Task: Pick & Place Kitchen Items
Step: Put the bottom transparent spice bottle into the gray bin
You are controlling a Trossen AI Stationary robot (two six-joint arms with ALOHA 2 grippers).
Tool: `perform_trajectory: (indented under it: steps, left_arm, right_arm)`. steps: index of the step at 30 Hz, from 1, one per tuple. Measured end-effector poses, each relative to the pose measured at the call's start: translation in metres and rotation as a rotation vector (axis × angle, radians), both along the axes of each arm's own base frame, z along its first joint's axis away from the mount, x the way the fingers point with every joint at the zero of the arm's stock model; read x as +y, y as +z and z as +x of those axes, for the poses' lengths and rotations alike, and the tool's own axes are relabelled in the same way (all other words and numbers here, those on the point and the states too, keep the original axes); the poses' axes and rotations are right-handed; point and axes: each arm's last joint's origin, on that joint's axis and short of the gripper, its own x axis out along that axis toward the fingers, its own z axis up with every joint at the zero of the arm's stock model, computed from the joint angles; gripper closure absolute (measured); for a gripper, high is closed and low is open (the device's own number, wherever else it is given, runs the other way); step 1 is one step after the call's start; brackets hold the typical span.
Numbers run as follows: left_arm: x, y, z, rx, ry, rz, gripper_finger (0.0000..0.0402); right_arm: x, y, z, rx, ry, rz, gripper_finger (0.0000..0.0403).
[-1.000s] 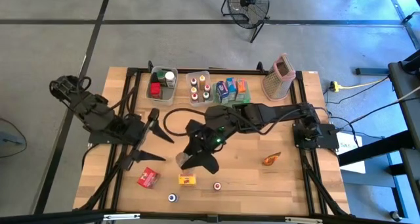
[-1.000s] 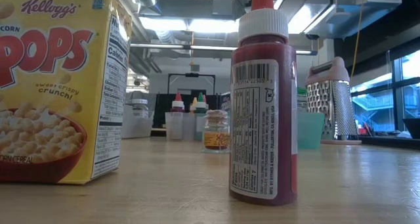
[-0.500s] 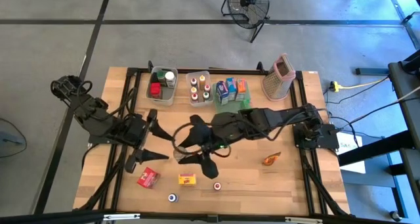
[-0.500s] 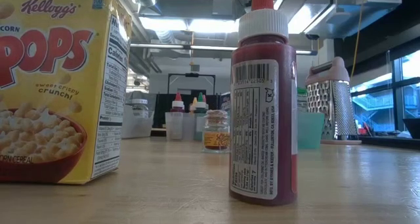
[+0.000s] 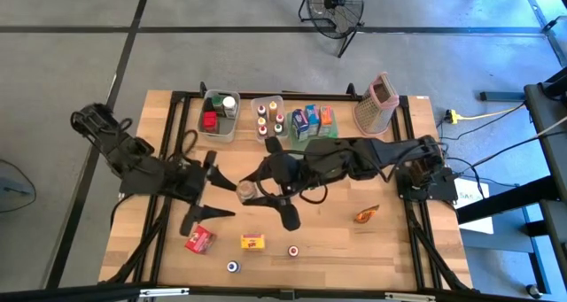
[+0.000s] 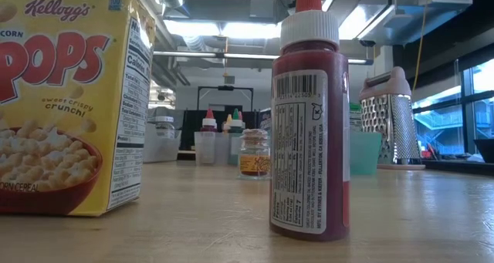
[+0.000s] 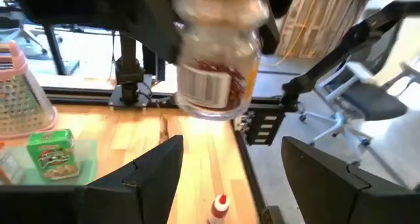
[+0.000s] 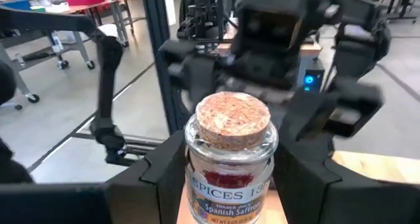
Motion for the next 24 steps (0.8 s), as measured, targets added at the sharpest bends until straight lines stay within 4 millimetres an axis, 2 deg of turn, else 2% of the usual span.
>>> perform_trajectory:
  steps: [6,18,24]
  left_arm:
    - [-0.006,-0.007,0.012,-0.001,0.065,0.088,0.0148]
    - [-0.001,0.003,0.02,-0.102,0.13,0.041,0.0148]
    - [0.003,0.002,0.029,-0.103,0.13,0.031,0.0148]
  right_arm:
    - [-0.001,0.002,0.0,-0.026,-0.014,-0.007,0.0215]
    - [-0.002,0.002,0.001,-0.031,-0.043,-0.024,0.0215]
    - [-0.002,0.003,0.001,-0.04,-0.043,-0.032,0.0215]
